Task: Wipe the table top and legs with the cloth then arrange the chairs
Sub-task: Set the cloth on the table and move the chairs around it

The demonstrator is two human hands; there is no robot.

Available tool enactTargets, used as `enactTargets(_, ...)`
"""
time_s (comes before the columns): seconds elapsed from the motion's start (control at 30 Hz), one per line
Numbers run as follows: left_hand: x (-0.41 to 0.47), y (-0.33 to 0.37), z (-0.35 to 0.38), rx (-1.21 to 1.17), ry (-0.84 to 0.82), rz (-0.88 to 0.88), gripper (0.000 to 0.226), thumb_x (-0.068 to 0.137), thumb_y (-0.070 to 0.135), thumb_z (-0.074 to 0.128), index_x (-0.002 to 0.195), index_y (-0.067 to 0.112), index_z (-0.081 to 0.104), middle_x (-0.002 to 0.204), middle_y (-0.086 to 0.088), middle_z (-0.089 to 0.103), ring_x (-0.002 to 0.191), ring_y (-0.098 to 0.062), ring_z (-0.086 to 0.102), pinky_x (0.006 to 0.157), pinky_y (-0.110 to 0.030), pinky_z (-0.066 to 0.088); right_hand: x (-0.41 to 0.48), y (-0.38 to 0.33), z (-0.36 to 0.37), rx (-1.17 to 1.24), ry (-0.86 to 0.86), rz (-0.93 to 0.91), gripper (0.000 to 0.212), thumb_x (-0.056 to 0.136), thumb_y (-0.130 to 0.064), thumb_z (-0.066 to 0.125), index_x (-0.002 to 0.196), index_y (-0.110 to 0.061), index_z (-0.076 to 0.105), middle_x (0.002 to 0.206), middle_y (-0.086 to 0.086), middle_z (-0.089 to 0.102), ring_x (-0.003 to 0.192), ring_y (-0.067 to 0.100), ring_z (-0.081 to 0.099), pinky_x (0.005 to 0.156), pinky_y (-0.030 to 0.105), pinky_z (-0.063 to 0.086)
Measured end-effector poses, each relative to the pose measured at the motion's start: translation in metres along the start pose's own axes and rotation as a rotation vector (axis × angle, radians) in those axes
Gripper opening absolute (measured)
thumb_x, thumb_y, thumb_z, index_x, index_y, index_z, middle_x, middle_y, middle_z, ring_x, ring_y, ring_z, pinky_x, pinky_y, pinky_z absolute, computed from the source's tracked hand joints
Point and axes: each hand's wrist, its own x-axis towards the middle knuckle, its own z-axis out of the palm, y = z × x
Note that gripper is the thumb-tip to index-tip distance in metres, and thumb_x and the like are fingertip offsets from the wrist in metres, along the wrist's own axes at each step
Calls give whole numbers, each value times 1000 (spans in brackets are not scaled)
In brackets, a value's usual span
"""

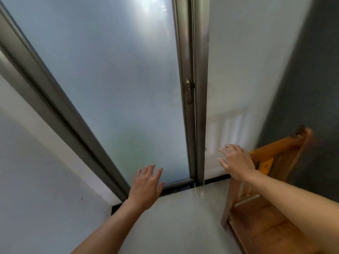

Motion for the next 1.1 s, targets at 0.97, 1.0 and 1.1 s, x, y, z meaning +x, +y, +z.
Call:
enactTargets(0.97, 371, 111, 49, -76, -141, 1070, 50, 100, 43, 36, 145, 24, 31, 145, -5, 39, 130, -24, 41, 110, -40, 30, 5, 30, 33, -17, 50, 600, 34, 88, -22, 63, 122, -28, 64, 87, -5, 72, 76, 19, 71, 58, 32, 55)
enactTargets(1.0, 372, 117, 49, -82, -136, 1124, 50, 100, 43, 36, 145, 24, 31, 144, -4, 40, 129, -24, 42, 109, -39, 30, -10, 24, 34, -39, 78, 638, 35, 84, -21, 68, 119, -28, 65, 88, -7, 71, 77, 15, 70, 60, 30, 56)
enactTargets(1.1, 374, 135, 48, -100, -129, 1247, 49, 100, 43, 35, 145, 23, 31, 142, -3, 40, 128, -22, 41, 108, -38, 31, -45, -1, 25, -79, 127, 793, 37, 87, -27, 59, 124, -30, 62, 114, -9, 69, 102, 12, 66, 81, 30, 56)
